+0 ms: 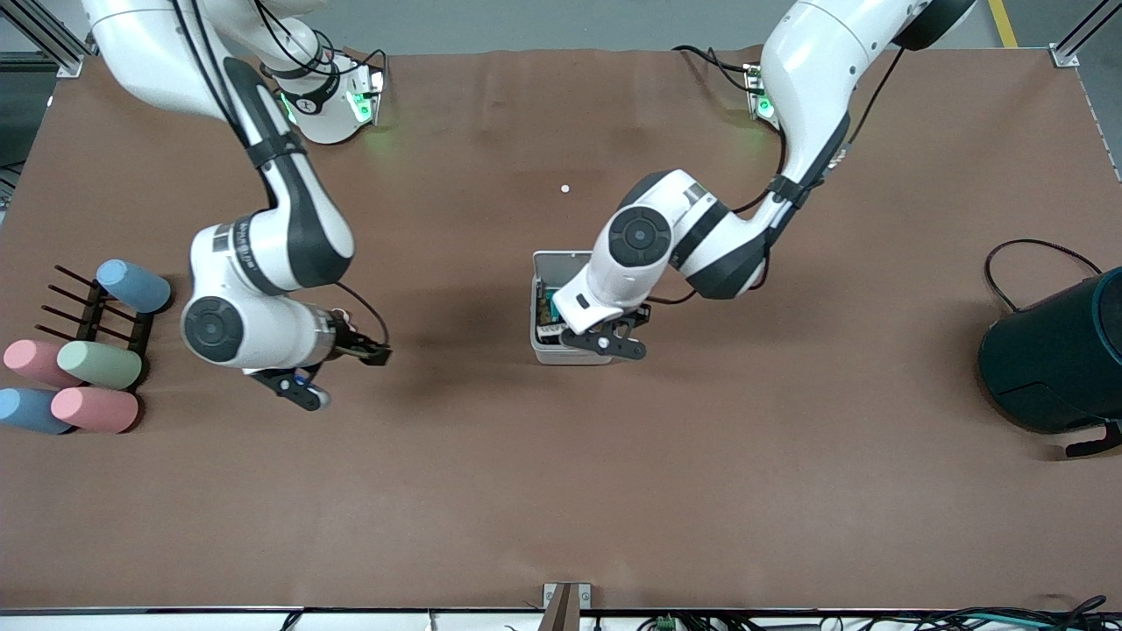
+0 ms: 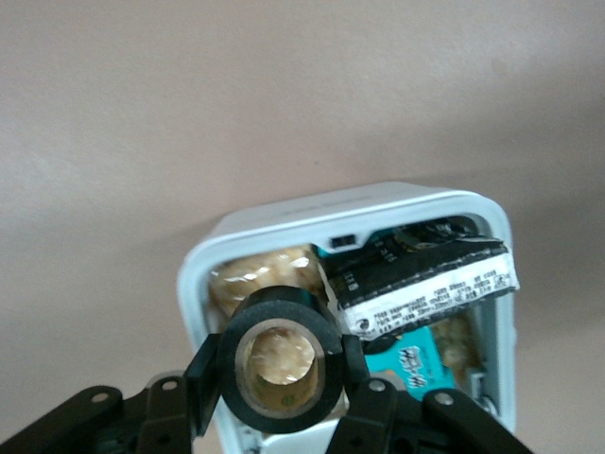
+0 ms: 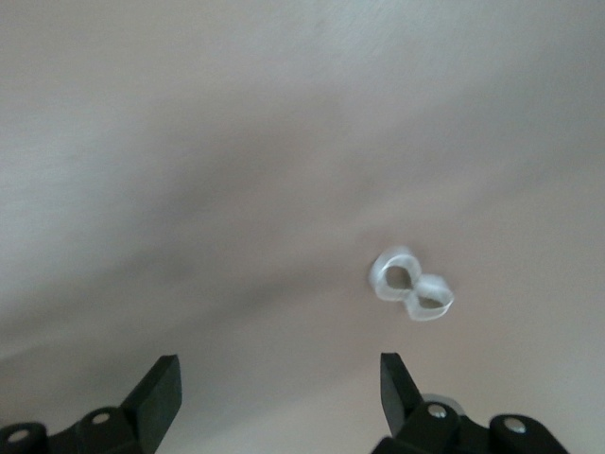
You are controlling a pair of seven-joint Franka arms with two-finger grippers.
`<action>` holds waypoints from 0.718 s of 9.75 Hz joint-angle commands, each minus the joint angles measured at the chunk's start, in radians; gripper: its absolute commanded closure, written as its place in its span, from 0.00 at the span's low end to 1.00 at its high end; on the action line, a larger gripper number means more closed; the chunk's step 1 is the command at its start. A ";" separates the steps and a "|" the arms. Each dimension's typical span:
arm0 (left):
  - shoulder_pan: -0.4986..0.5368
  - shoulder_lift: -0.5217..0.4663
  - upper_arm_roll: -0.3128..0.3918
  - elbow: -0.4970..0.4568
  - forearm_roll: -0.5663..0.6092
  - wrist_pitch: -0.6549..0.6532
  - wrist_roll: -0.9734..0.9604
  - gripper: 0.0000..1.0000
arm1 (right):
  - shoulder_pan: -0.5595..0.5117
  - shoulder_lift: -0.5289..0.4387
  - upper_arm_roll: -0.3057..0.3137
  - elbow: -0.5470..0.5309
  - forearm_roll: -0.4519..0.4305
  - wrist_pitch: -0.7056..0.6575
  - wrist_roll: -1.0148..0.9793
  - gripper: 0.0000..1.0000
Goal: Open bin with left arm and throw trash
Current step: 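Carry the tape roll to the bin while the right gripper reaches the clip, then release the tape into the bin while the right gripper grasps the clip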
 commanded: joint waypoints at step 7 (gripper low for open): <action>0.014 0.006 0.015 -0.001 0.005 -0.024 0.048 0.56 | -0.053 -0.092 0.018 -0.494 -0.065 0.503 -0.327 0.03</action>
